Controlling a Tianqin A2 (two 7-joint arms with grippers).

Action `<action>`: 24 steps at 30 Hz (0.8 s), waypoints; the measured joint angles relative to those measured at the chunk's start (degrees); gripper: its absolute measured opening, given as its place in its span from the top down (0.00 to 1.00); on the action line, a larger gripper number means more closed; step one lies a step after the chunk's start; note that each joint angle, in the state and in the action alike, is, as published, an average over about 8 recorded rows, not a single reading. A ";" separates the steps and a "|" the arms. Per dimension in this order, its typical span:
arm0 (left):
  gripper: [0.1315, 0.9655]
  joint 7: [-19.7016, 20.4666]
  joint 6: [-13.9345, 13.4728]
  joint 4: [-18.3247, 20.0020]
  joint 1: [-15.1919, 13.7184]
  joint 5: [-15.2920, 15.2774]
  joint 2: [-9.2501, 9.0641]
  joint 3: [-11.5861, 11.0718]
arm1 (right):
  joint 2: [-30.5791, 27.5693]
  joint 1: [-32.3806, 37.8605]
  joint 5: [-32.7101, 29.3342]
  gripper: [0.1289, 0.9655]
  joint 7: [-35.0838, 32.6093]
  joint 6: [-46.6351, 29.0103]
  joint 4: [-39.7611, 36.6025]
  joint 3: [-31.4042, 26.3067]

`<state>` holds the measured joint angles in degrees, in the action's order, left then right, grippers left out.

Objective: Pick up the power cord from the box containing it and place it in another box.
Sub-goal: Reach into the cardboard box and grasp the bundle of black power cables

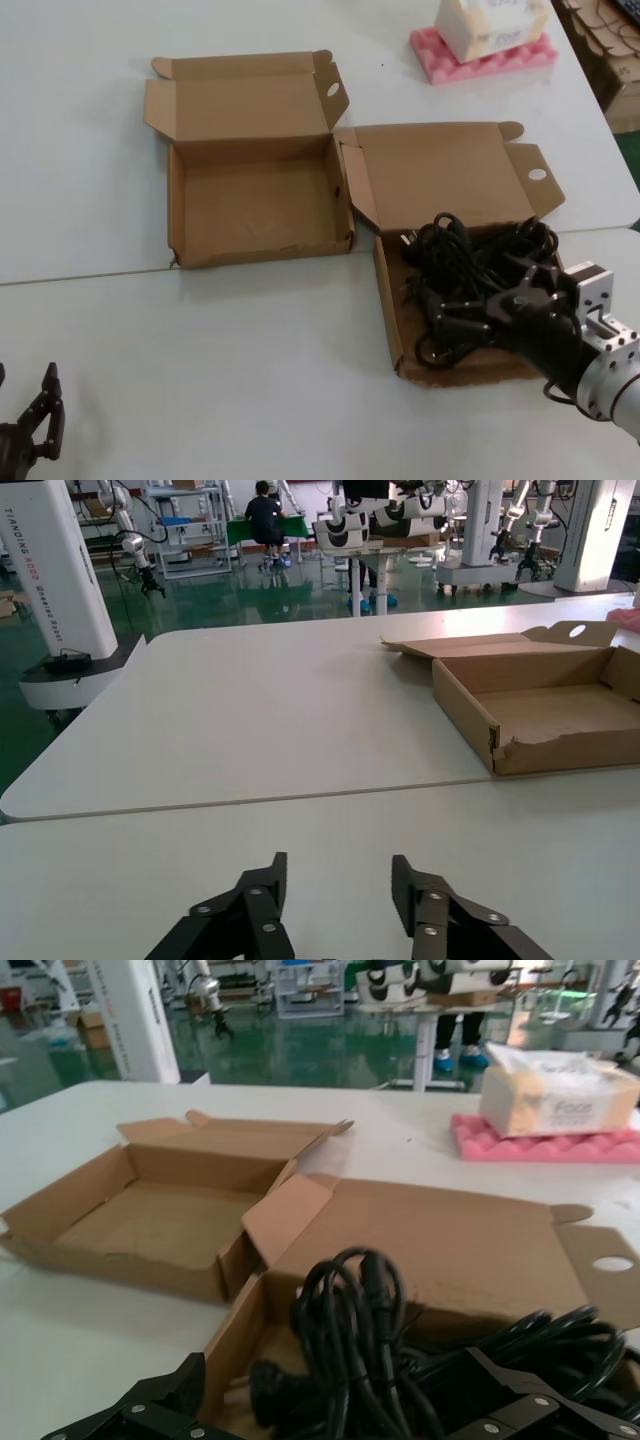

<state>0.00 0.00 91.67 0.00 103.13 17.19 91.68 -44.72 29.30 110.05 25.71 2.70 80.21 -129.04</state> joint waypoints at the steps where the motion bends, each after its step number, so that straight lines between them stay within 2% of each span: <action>1: 0.55 0.00 0.00 0.00 0.00 0.00 0.00 0.00 | 0.17 -0.07 -0.48 0.05 0.00 -0.50 -0.28 0.21; 5: 0.67 0.00 0.00 0.00 0.00 0.00 0.00 0.00 | 1.14 -0.37 -2.60 0.09 0.00 -2.38 -1.26 1.49; 14: 0.85 0.02 0.00 0.00 0.00 -0.01 0.00 0.00 | 3.72 -1.72 -7.29 0.24 0.00 -5.30 -2.96 5.36; 20: 0.91 0.02 0.00 0.00 0.00 -0.01 0.00 0.00 | 5.07 -2.92 -10.11 0.40 0.00 -6.00 -3.03 7.71; 24: 0.94 0.02 0.00 0.00 0.00 -0.01 0.00 0.00 | 5.57 -3.51 -11.85 0.40 0.00 -6.12 -2.48 9.02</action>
<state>0.03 0.00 91.67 0.00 103.11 17.19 91.68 -39.15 25.79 98.20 25.71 -3.42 77.73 -120.03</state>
